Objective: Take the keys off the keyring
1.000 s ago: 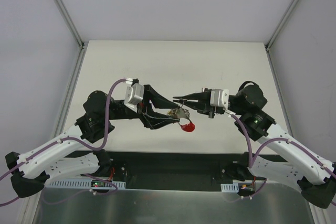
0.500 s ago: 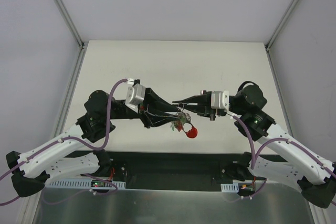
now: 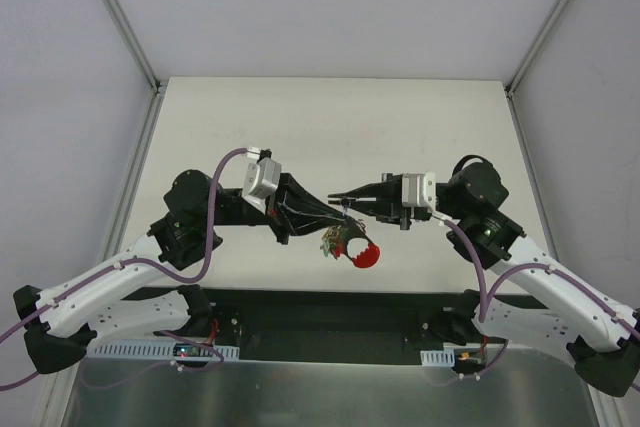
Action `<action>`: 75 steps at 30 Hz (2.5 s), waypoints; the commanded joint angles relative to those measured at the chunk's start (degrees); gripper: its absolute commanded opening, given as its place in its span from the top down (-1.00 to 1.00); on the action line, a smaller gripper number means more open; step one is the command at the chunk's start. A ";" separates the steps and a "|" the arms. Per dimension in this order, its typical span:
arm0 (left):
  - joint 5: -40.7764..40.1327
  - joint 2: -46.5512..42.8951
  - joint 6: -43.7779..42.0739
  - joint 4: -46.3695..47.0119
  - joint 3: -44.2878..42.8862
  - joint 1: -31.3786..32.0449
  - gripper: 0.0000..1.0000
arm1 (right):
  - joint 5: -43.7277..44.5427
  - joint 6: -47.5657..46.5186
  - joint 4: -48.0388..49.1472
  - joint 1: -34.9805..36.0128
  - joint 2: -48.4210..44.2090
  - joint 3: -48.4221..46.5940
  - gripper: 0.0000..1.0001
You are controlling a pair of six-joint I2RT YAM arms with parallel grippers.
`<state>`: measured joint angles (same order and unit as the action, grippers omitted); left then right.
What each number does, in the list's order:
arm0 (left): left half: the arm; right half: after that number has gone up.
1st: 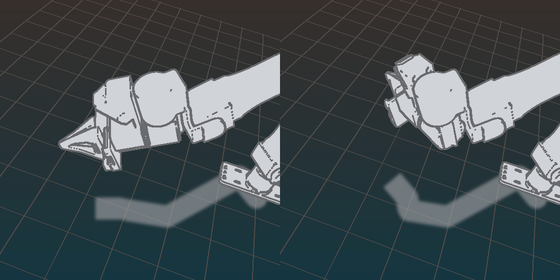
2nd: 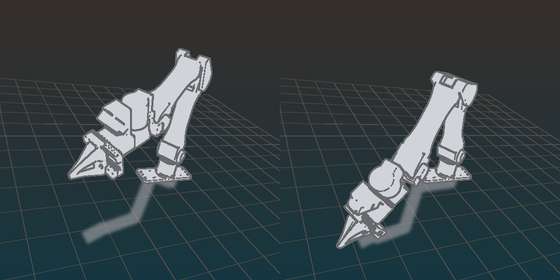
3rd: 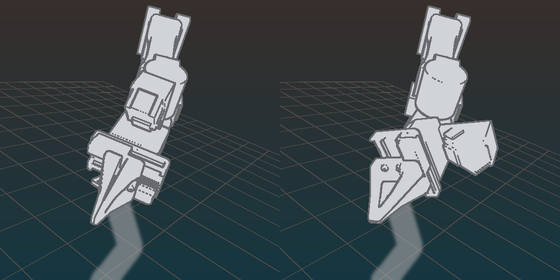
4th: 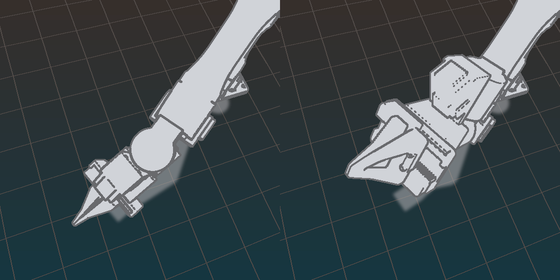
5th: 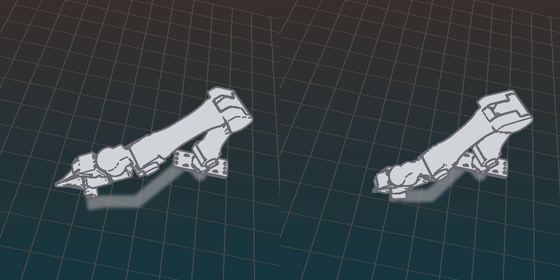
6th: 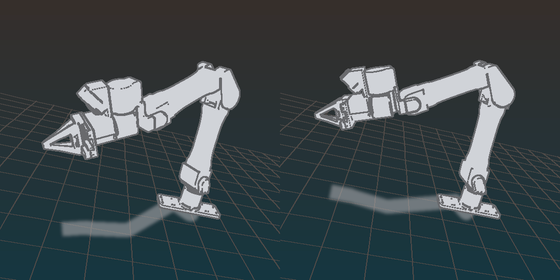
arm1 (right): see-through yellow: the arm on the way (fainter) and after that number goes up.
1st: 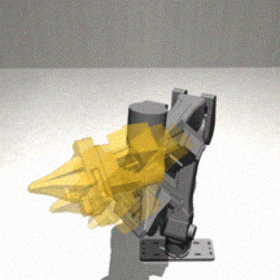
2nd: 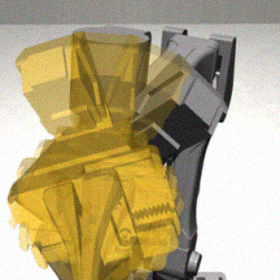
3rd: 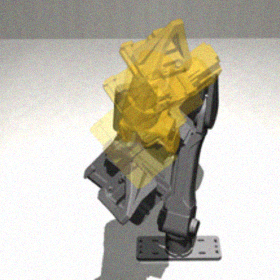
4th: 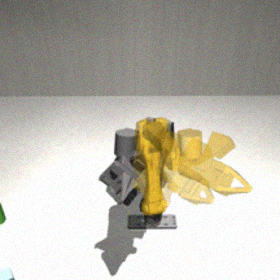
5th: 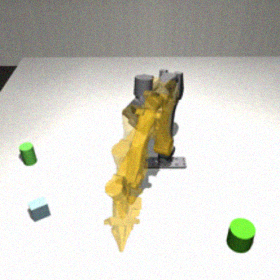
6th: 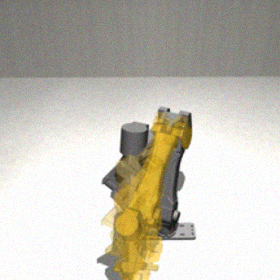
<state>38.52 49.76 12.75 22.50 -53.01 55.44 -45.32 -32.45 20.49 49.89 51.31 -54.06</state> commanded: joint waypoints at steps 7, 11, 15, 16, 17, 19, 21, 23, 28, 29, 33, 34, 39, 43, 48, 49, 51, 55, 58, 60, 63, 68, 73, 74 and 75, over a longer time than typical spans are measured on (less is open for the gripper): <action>-4.94 1.40 1.13 0.62 -2.53 0.28 1.00 | 3.74 -6.22 -4.05 0.30 -2.79 -2.71 0.96; -10.56 1.92 1.31 -3.32 -3.58 0.28 1.00 | 7.08 -11.31 -9.67 0.82 -3.23 -4.46 0.95; -13.20 3.06 2.27 -5.97 -4.81 0.37 1.00 | 8.75 -15.88 -16.08 1.53 -3.32 -6.32 0.90; -13.73 3.24 2.36 -6.24 -4.99 0.28 1.00 | 9.37 -17.29 -16.79 1.79 -3.32 -6.49 0.90; -14.00 3.50 2.71 -6.42 -5.08 0.28 1.00 | 10.42 -18.08 -17.58 1.97 -3.41 -6.67 0.90; -15.05 3.77 3.15 -7.03 -5.34 0.37 1.00 | 11.48 -19.58 -19.69 2.40 -3.67 -7.11 0.85; -15.49 4.03 3.24 -7.47 -5.52 0.28 1.00 | 12.89 -21.16 -20.23 3.19 -3.94 -7.37 0.79; -15.93 4.47 3.24 -8.44 -6.05 0.37 1.00 | 13.59 -22.65 -21.53 3.55 -4.11 -7.46 0.77; -16.99 4.91 3.59 -9.49 -6.40 0.28 1.00 | 15.87 -26.70 -24.97 4.25 -3.41 -9.21 0.61; -17.08 5.08 3.51 -10.10 -6.49 0.28 1.00 | 16.75 -27.31 -25.32 4.43 -3.23 -9.48 0.61; -17.69 5.35 3.24 -11.25 -6.58 0.28 1.00 | 17.11 -29.42 -26.99 4.78 -2.80 -10.80 0.64; -17.87 5.35 2.98 -11.43 -6.40 0.28 1.00 | 17.11 -29.95 -27.34 4.87 -2.62 -11.06 0.67; -20.24 5.61 1.75 -12.92 -6.49 0.20 1.00 | 17.46 -31.80 -30.23 5.39 -2.18 -12.73 0.61; -21.47 6.14 1.48 -13.54 -6.75 0.19 1.00 | 17.90 -32.59 -32.09 5.66 -2.18 -13.09 0.59; -23.49 6.49 1.22 -13.89 -6.58 0.19 1.00 | 18.69 -33.91 -35.77 6.18 -1.74 -14.14 0.72; -23.93 6.58 1.22 -13.98 -6.58 0.11 1.00 | 18.95 -33.91 -36.31 6.27 -1.65 -14.58 0.73; -24.72 6.76 1.31 -13.98 -6.49 0.11 1.00 | 19.39 -33.82 -37.97 6.27 -1.48 -15.10 0.67; -24.72 7.54 1.75 -13.98 -6.57 0.11 1.00 | 19.13 -34.61 -39.65 6.54 -2.00 -15.46 0.60; -24.72 7.90 1.84 -13.98 -6.58 -0.07 1.00 | 19.83 -34.70 -39.65 6.71 -2.18 -15.37 0.63; -24.72 7.90 1.92 -13.98 -6.66 -0.07 1.00 | 20.18 -35.05 -40.26 6.80 -2.00 -15.72 0.67; -23.67 8.08 2.27 -13.37 -6.75 -0.07 1.00 | 20.45 -35.05 -39.83 6.98 -2.00 -15.64 0.97; -20.16 7.02 3.24 -10.02 -5.17 -0.07 1.00 | 22.55 -33.83 -36.93 7.06 -1.83 -15.02 0.98; -17.35 6.32 3.59 -8.00 -4.12 -0.07 1.00 | 22.73 -31.02 -36.05 7.15 -0.51 -15.37 0.98; -16.99 6.40 3.77 -7.83 -4.11 -0.07 1.00 | 22.47 -30.58 -35.53 7.15 -0.07 -15.37 0.98; -16.47 6.40 3.86 -7.74 -4.11 -0.07 1.00 | 22.38 -30.14 -35.26 7.24 0.11 -15.37 0.98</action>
<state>20.45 56.47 15.88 8.84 -57.21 55.79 -19.20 -65.98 -21.04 55.53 50.50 -66.35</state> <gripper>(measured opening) 0.006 0.041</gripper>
